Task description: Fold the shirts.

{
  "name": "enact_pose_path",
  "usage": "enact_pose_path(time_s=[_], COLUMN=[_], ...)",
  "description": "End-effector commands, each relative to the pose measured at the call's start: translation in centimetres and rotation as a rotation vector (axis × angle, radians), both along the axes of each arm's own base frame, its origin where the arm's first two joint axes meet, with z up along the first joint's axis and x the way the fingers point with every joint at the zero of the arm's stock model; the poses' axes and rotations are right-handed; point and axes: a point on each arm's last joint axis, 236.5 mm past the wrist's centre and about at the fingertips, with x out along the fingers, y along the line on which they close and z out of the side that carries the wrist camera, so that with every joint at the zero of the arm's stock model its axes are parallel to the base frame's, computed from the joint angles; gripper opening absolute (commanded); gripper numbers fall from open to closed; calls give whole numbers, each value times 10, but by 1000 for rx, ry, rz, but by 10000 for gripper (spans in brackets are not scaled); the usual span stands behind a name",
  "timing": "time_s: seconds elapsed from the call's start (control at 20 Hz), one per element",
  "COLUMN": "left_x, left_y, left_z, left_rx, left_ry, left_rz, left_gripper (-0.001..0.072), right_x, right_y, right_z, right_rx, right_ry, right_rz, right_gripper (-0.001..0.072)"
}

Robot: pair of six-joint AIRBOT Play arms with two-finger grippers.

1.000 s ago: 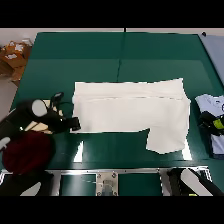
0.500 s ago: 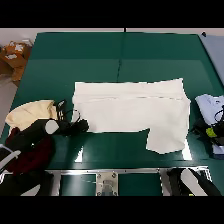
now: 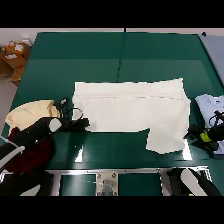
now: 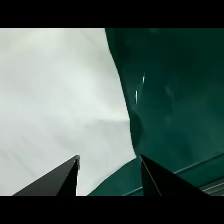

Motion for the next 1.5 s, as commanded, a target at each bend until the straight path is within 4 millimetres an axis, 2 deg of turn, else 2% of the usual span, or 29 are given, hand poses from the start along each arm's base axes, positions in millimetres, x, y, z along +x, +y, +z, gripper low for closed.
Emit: enact_pose_path(time_s=[0.0,0.1,0.2,0.35,0.45,0.5,0.55,0.7,0.75,0.8,0.85,0.95,1.05,1.25,1.45], left_x=[6,4,-1,-7,-11,-13,-16,-25,-27,-28,-28,-28,-28,-29,-28], left_y=[-3,-3,-3,-2,1,2,3,9,11,11,11,11,11,11,11], left_z=[7,7,5,3,0,-1,-2,-6,-8,-8,-8,-8,-8,-8,-8], left_rx=[1,8,12,24,42,47,54,89,99,102,102,102,102,102,102], left_ry=[-24,-24,-5,20,32,39,49,79,87,91,90,91,90,91,90], left_rz=[-25,-46,-54,-71,-88,-94,-102,-136,-145,-148,-148,-148,-149,-149,-147], left_gripper=[22,22,22,22,22,22,21,22,22,22,22,22,22,22,22], right_x=[8,16,14,22,29,30,30,26,26,26,24,15,8,-3,12], right_y=[37,46,50,61,67,67,64,30,15,-2,-14,-31,-38,-23,6], right_z=[-17,-29,-36,-34,-29,-29,-27,-11,-1,9,13,8,-4,-35,-44], right_rx=[137,165,183,238,264,267,257,143,104,61,30,6,16,88,209], right_ry=[-73,-123,-113,-150,-185,-191,-188,-126,-115,-109,-104,-91,-79,-37,-111], right_rz=[8,-10,-1,25,32,42,55,96,83,64,44,-21,-53,-29,-23], right_gripper=[450,449,447,402,397,332,318,326,365,448,482,500,500,500,500])
